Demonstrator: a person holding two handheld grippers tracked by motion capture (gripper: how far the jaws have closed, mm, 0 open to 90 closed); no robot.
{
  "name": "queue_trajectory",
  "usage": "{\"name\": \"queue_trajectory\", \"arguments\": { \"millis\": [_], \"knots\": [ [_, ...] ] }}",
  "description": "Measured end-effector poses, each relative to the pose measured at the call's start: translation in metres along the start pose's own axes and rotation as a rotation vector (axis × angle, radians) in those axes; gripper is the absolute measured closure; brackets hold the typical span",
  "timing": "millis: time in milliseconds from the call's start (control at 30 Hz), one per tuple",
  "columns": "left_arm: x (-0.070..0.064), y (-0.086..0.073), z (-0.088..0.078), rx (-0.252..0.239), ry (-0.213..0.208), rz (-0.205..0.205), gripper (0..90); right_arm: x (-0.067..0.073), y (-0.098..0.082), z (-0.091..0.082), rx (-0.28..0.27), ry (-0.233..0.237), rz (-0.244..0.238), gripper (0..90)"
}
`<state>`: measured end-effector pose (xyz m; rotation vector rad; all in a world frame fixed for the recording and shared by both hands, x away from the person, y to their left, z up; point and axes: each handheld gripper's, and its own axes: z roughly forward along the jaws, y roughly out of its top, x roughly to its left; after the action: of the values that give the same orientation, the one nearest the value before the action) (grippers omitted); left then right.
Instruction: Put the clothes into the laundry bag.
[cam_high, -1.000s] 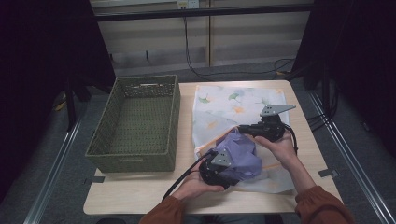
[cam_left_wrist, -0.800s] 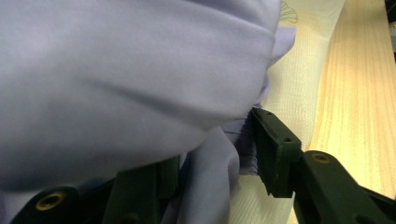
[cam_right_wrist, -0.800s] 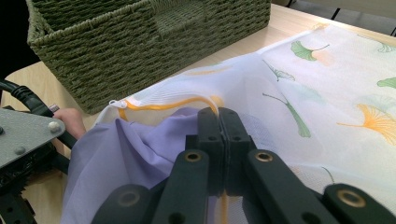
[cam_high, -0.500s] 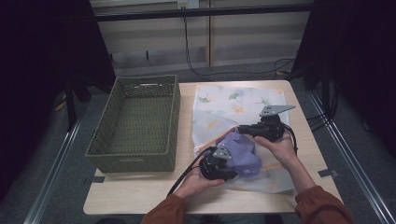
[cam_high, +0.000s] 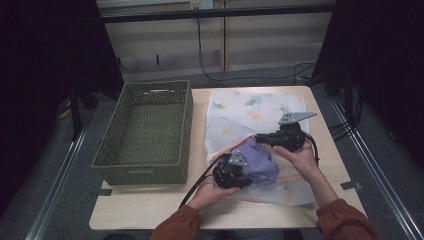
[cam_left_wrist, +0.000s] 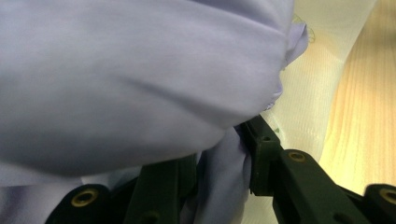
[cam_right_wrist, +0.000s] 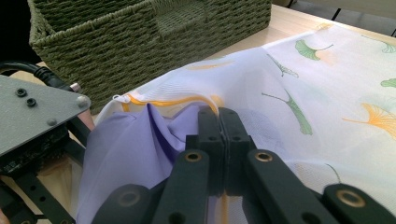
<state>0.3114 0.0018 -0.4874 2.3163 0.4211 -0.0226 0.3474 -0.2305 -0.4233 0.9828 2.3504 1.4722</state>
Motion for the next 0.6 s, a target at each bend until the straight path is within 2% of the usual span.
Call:
{"name": "queue_trajectory", "arguments": {
  "millis": [67,167,267,333,433,500,533,567,600],
  "knots": [
    [0.000,0.001,0.000,-0.010,0.001,-0.020,70.0,0.000,0.000,0.000,0.000,0.001,-0.002,89.8],
    [0.001,0.006,-0.005,-0.007,0.007,-0.014,70.0,0.002,0.001,0.001,0.004,0.004,-0.007,89.8],
    [0.003,0.008,-0.006,-0.049,0.004,-0.049,70.0,0.003,0.002,0.001,0.002,0.008,-0.011,89.8],
    [0.006,0.008,-0.008,-0.021,0.011,-0.033,70.0,0.003,0.002,0.001,0.001,0.007,-0.012,89.8],
    [0.006,0.009,-0.007,-0.040,0.006,-0.049,69.9,0.003,0.002,0.001,0.000,0.010,-0.008,89.8],
    [0.006,0.011,-0.008,-0.045,0.004,-0.049,69.9,0.003,0.002,0.001,-0.001,0.011,-0.007,89.8],
    [0.007,0.014,-0.009,-0.032,0.010,-0.040,69.8,0.003,0.002,0.001,-0.001,0.011,-0.007,89.8],
    [0.007,0.015,-0.009,-0.052,0.009,-0.046,69.9,0.003,0.002,0.000,-0.001,0.011,-0.008,89.8],
    [0.008,0.016,-0.010,-0.049,0.008,-0.046,69.8,0.003,0.002,0.000,-0.002,0.012,-0.007,89.8]
  ]
}}
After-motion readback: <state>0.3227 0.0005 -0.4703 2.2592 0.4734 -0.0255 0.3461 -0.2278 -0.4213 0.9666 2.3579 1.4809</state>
